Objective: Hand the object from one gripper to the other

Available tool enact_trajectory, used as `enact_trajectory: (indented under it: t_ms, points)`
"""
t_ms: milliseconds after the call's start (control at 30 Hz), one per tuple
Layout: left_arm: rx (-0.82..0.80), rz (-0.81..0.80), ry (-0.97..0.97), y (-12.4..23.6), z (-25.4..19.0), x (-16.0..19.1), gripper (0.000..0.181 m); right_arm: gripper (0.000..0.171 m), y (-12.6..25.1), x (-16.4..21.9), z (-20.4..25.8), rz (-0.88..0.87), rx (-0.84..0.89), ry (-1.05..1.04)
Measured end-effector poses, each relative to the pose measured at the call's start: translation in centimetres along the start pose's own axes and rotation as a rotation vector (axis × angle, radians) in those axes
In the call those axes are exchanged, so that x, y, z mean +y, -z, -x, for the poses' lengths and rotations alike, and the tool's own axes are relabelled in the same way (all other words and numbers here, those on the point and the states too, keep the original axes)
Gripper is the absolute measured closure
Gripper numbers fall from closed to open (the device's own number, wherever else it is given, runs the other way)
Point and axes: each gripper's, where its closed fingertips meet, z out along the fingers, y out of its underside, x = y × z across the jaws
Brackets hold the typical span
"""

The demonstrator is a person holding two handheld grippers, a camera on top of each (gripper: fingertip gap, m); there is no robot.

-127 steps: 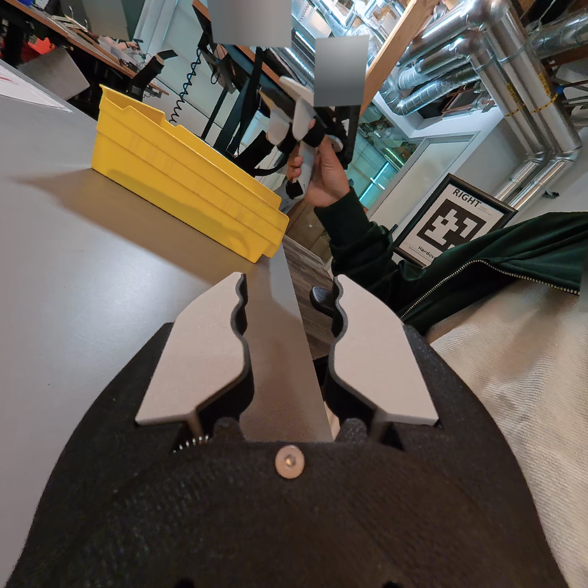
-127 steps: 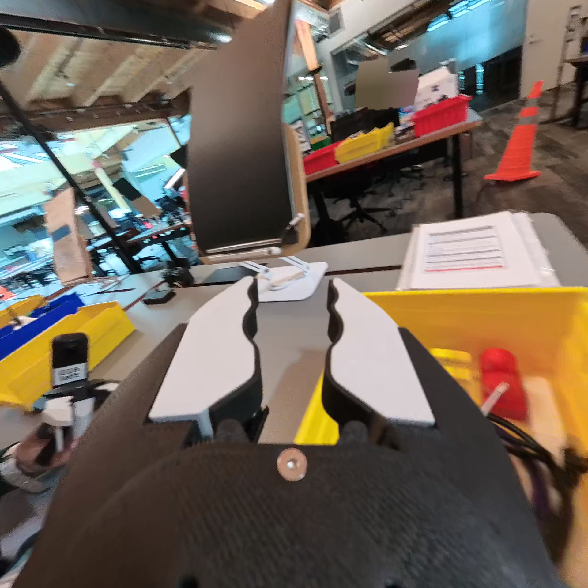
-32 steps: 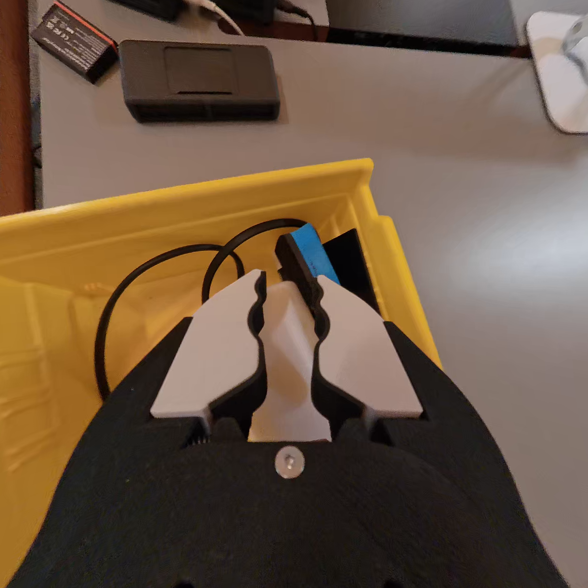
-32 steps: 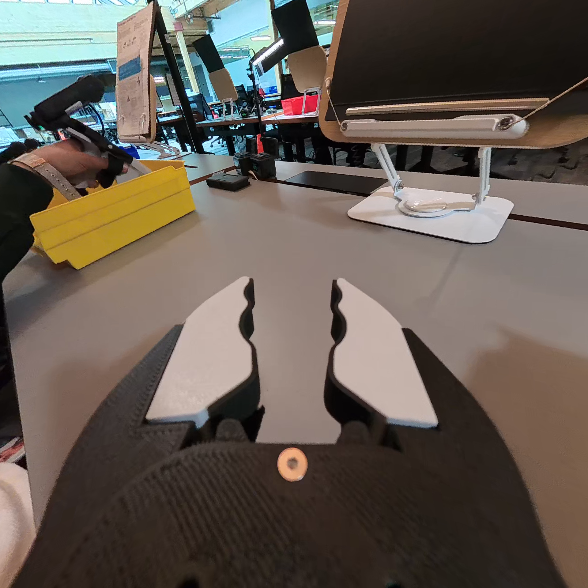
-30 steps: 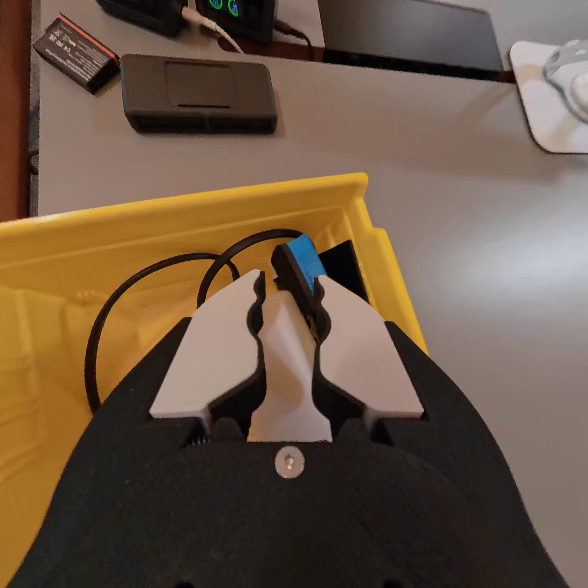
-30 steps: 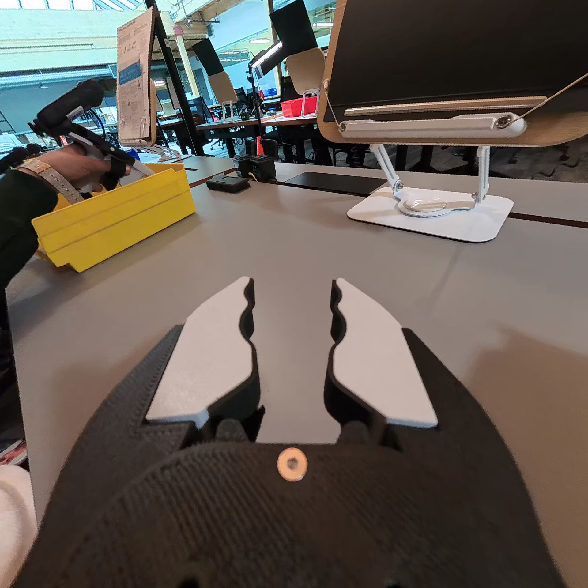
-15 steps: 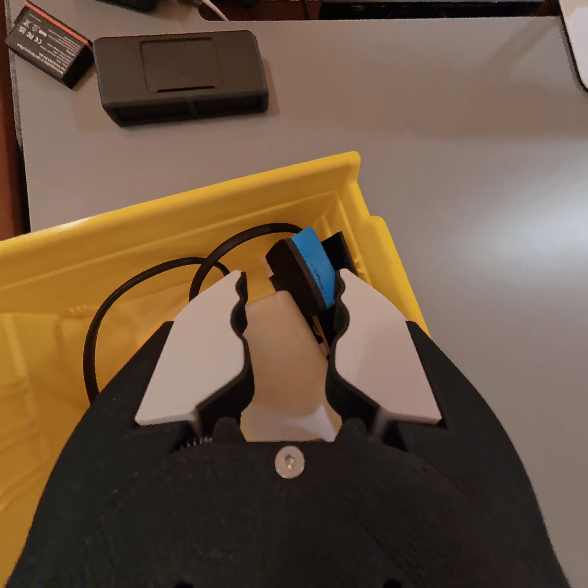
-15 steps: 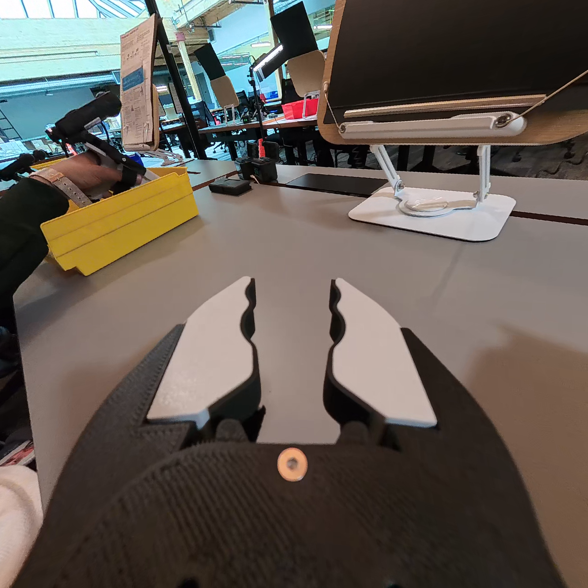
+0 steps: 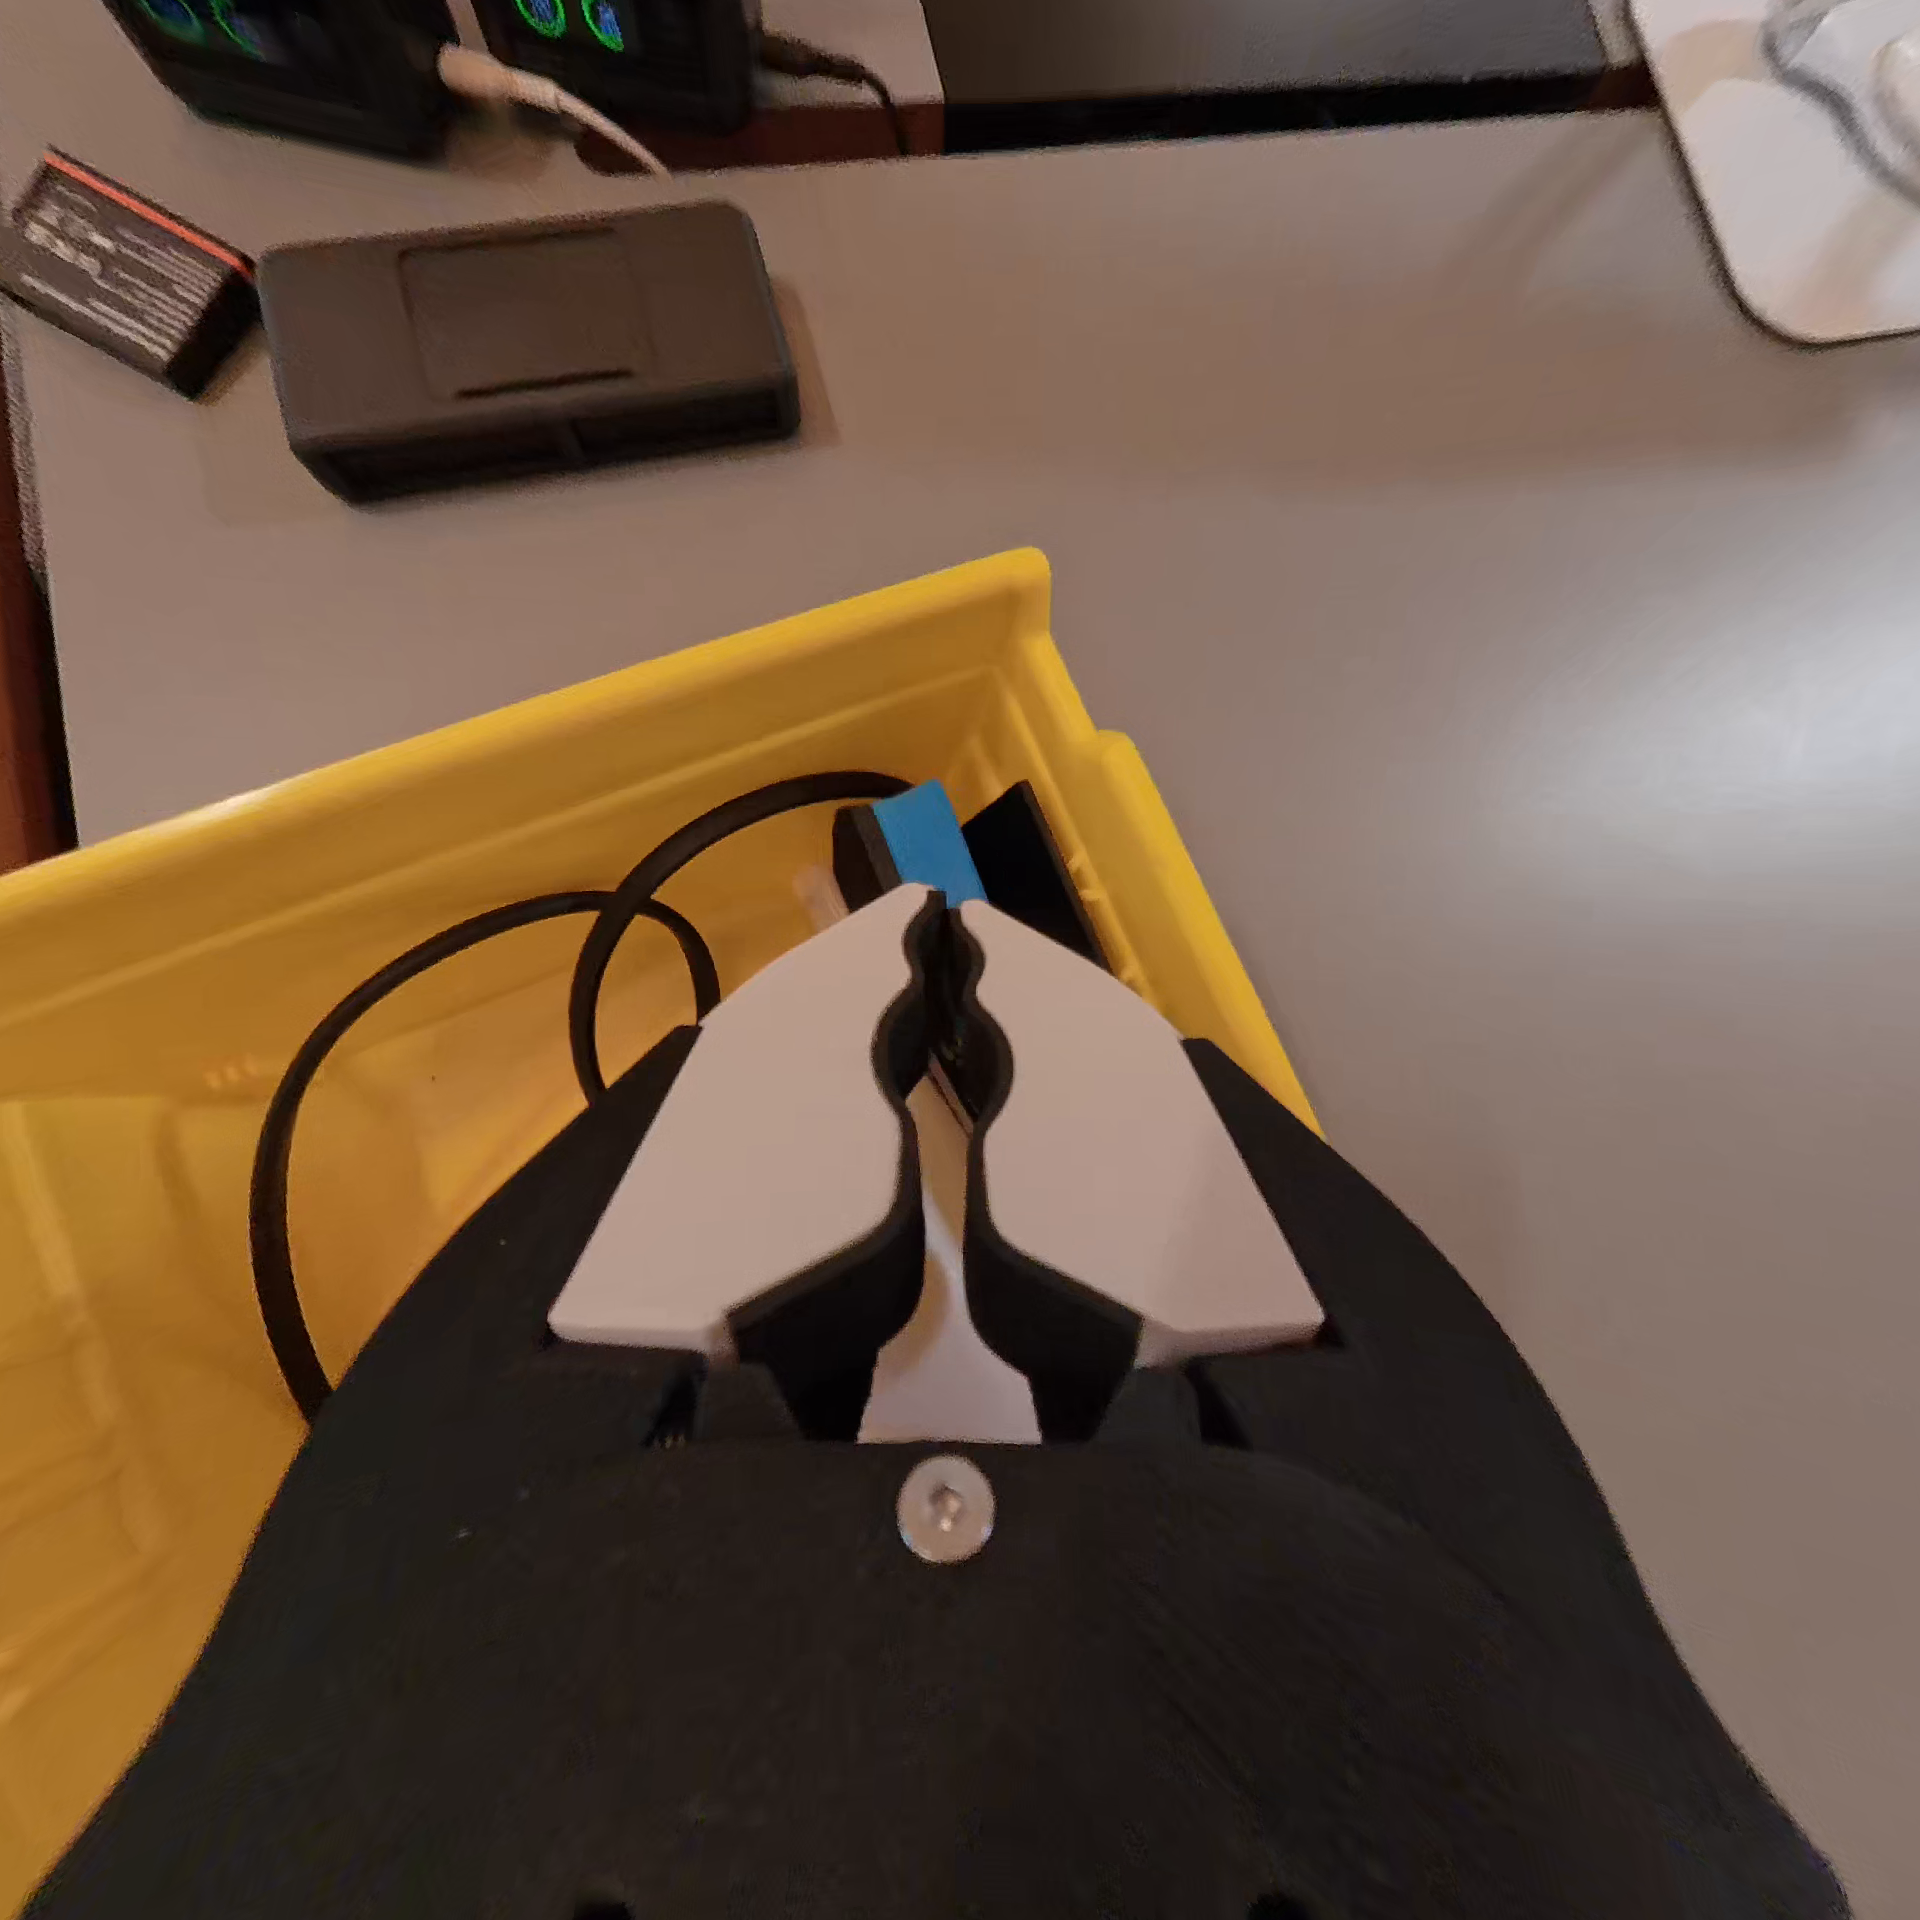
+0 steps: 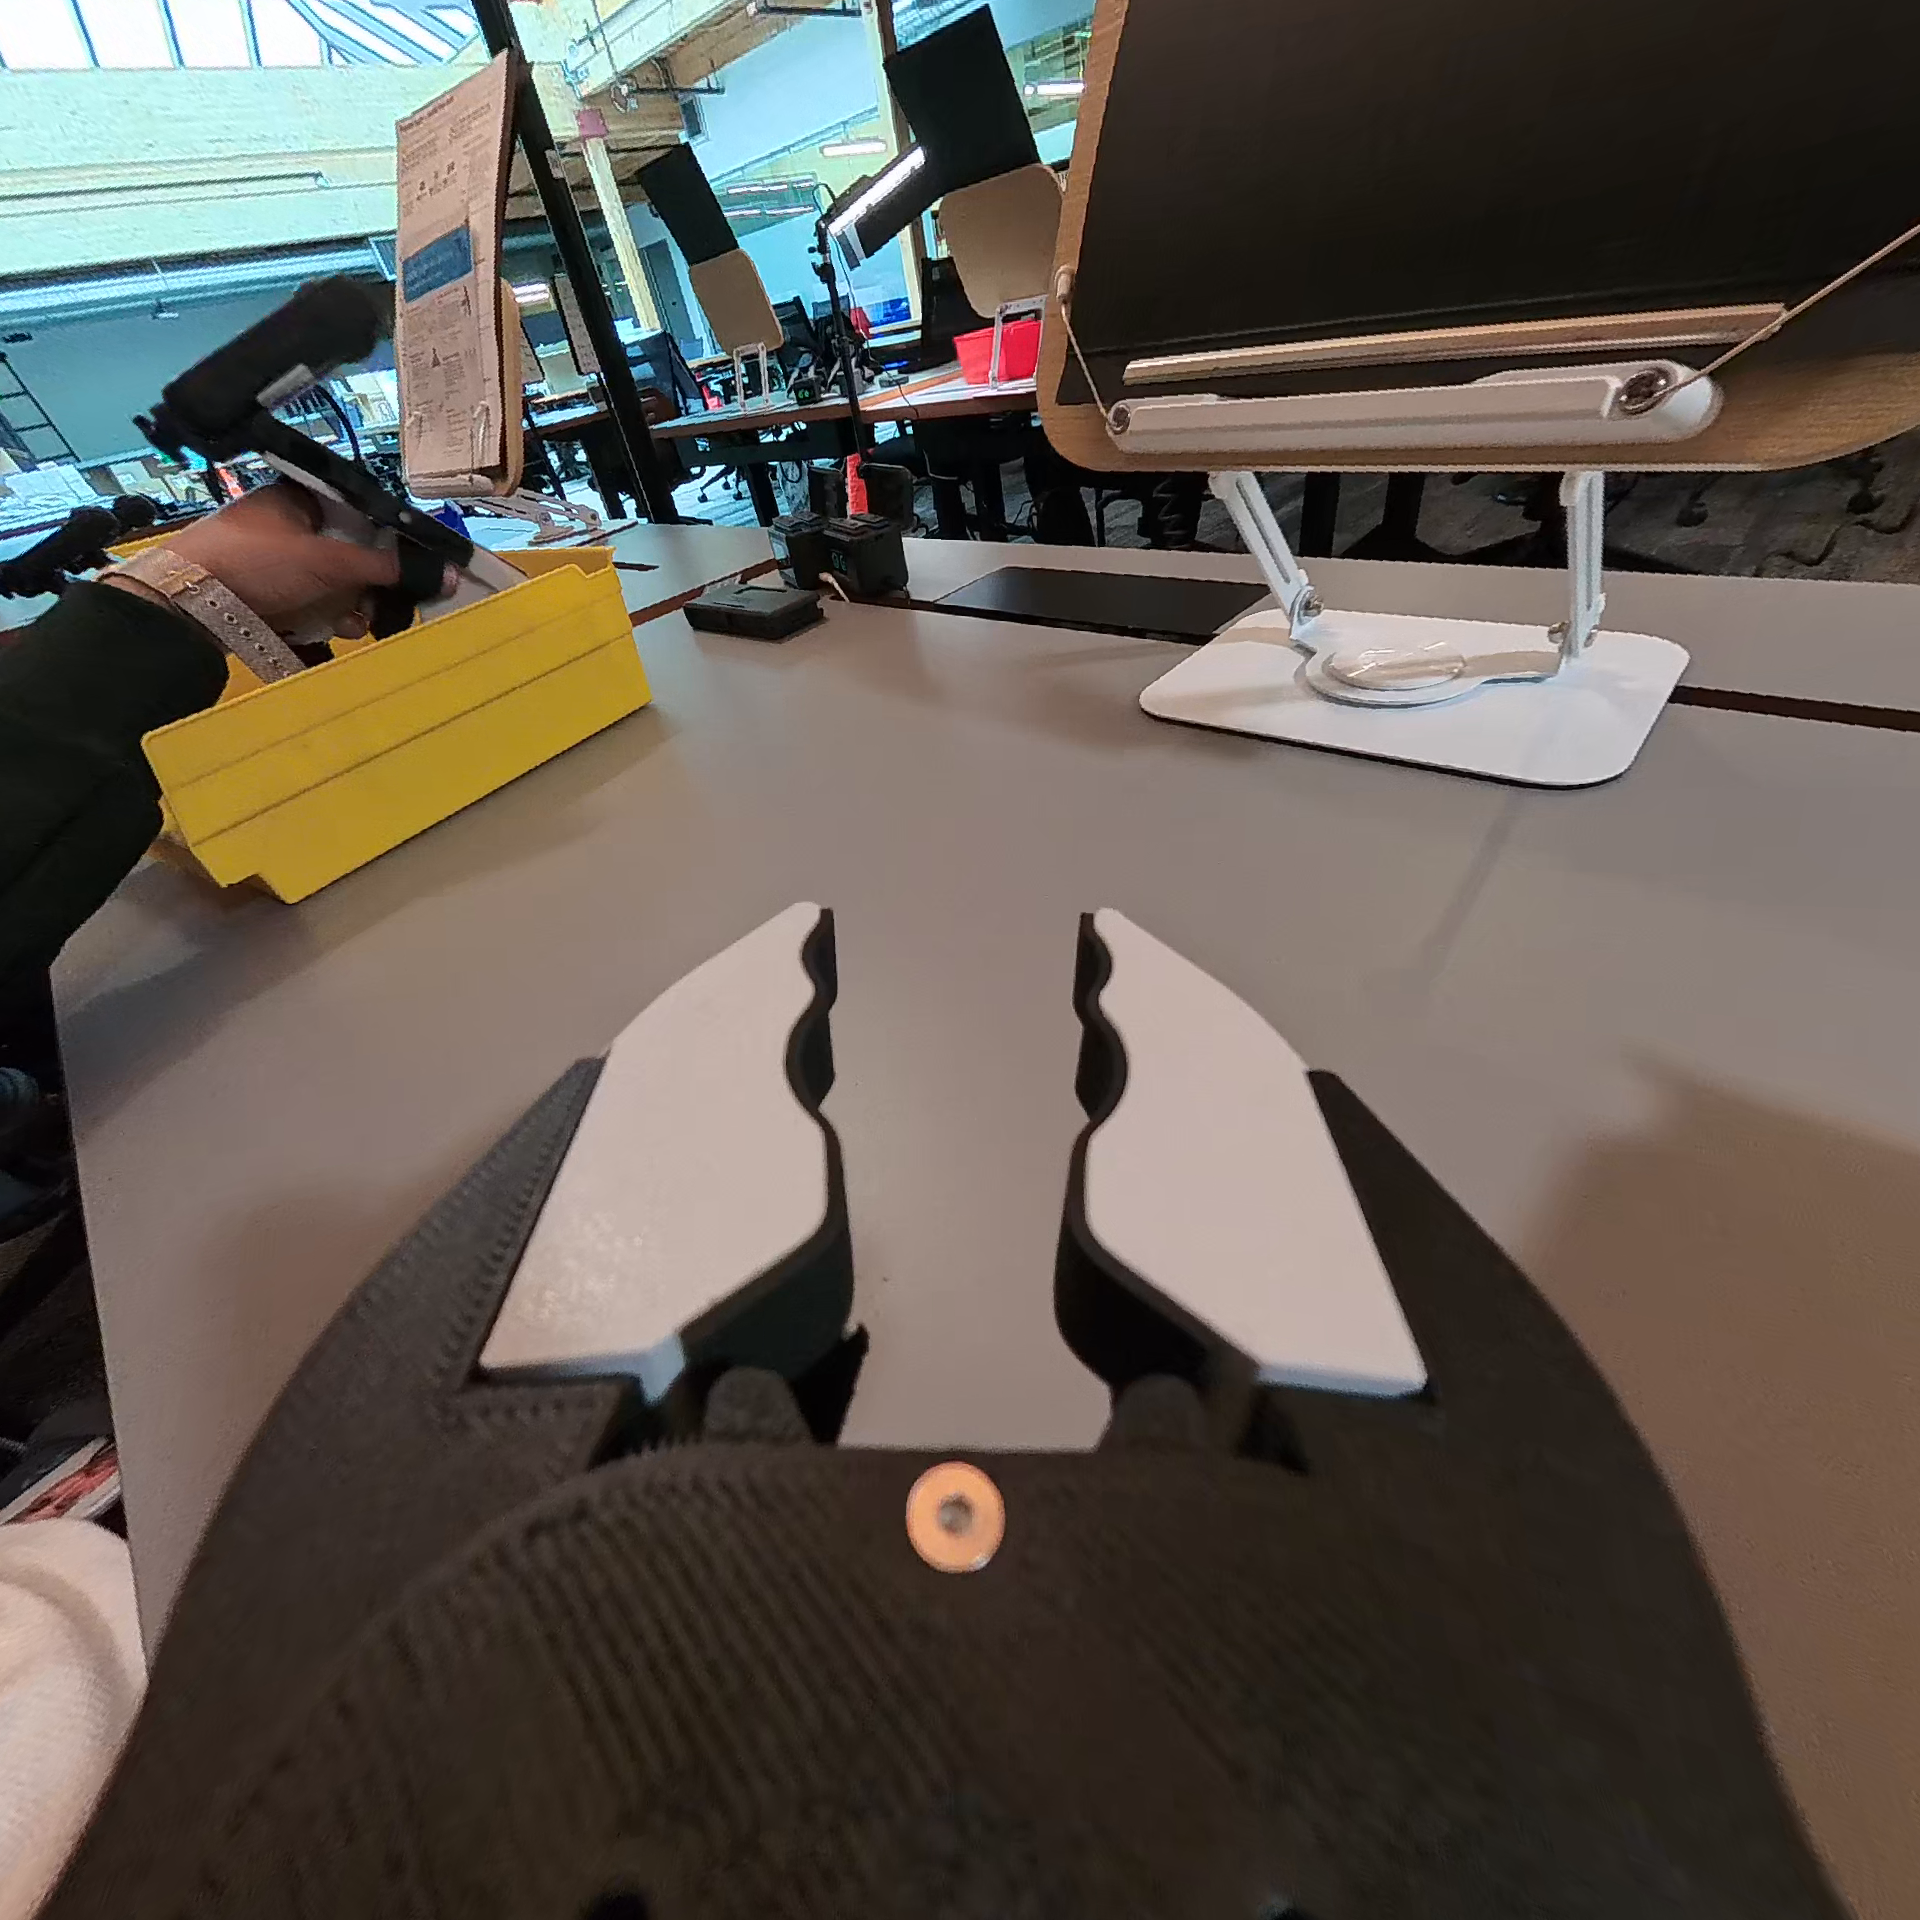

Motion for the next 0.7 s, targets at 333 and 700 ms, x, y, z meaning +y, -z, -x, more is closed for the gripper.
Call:
enact_trajectory:
  t_ms: [333, 700]
  points:
    - [0.021, -0.080, 0.053, 0.3, 0.4, -1.2, 0.149, 0.127, 0.1, -0.1, 0.0, -0.005, -0.003, -0.012]
    - [-0.061, 0.080, 0.010, -0.9, 1.3, 0.7, 0.135, 0.127, 0.1, -0.1, -0.2, -0.009, -0.006, -0.031]
